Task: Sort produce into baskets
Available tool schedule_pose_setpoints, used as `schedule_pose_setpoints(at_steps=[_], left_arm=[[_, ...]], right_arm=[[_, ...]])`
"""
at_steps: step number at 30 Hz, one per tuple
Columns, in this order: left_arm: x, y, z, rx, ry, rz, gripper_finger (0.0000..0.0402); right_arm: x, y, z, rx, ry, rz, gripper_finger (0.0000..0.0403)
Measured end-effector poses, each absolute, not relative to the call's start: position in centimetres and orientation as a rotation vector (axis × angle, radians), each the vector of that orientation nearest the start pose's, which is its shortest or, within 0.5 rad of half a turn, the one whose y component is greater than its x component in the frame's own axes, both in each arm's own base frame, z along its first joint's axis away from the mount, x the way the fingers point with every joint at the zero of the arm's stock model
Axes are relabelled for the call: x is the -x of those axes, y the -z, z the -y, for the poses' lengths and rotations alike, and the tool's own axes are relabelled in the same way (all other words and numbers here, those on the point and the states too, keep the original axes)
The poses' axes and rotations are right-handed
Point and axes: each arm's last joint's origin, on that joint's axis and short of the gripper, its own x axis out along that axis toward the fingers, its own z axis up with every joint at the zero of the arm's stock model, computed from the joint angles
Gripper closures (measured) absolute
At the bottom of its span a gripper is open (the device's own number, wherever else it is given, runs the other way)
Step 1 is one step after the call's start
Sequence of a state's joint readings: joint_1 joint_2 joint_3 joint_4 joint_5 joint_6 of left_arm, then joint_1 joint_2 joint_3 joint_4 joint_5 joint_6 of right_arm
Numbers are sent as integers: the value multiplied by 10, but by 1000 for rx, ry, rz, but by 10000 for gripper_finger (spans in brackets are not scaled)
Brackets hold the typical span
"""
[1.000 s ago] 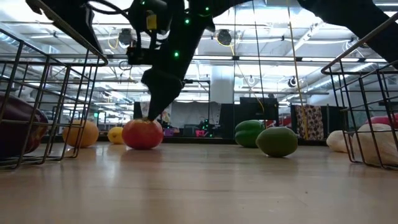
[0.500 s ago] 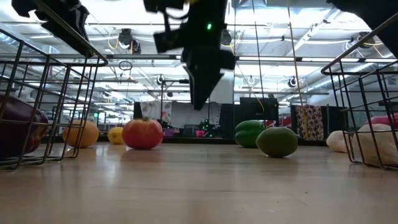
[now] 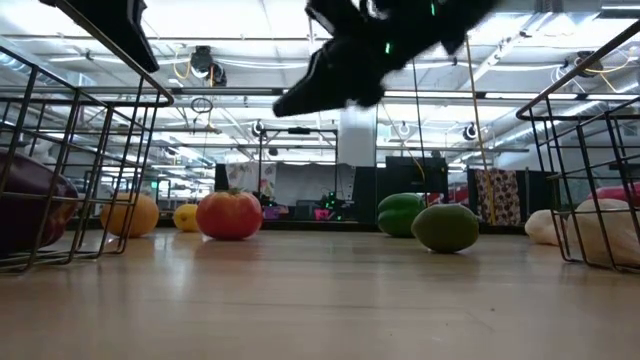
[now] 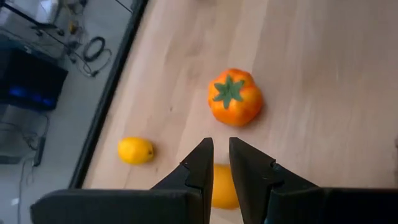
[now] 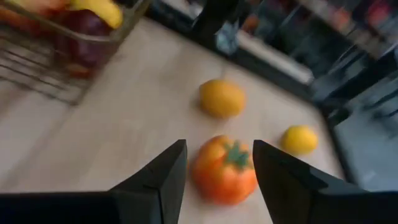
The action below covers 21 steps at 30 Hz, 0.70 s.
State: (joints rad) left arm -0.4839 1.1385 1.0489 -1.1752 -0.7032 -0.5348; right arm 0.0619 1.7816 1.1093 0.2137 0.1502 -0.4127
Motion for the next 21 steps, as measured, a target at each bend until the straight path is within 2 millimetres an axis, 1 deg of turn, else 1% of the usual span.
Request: schedule_pose_setpoints(at_steps=[2,4,5,8,10,13,18,21], left_arm=[[-173,-297,69,-219,-456,-920,340],[-172,-299,69,-214,-456,-912,340],[-172,-299,69,-212,-456,-909,340],[-172,-300,69,-206,-461,-889,340],[-174,-301,69,-223,-449,-870,340],[-179,-303,71,-251,-419,-840,340],[-185,-306,73,-287,-378,-799,340],[-186,-307,73,-286,-378,-791,340]], right_arm=[[-388,-199,-19,523,2,-387,226],[-393,-195,-19,596,39,-311,228],[-394,-194,-20,634,55,-305,230],[-406,-192,-18,720,95,-315,239],[-411,-183,-15,756,92,-363,244],[-425,-174,-11,788,97,-380,247],[-435,-163,-9,843,83,-452,248],[-444,-163,-6,862,85,-457,248]])
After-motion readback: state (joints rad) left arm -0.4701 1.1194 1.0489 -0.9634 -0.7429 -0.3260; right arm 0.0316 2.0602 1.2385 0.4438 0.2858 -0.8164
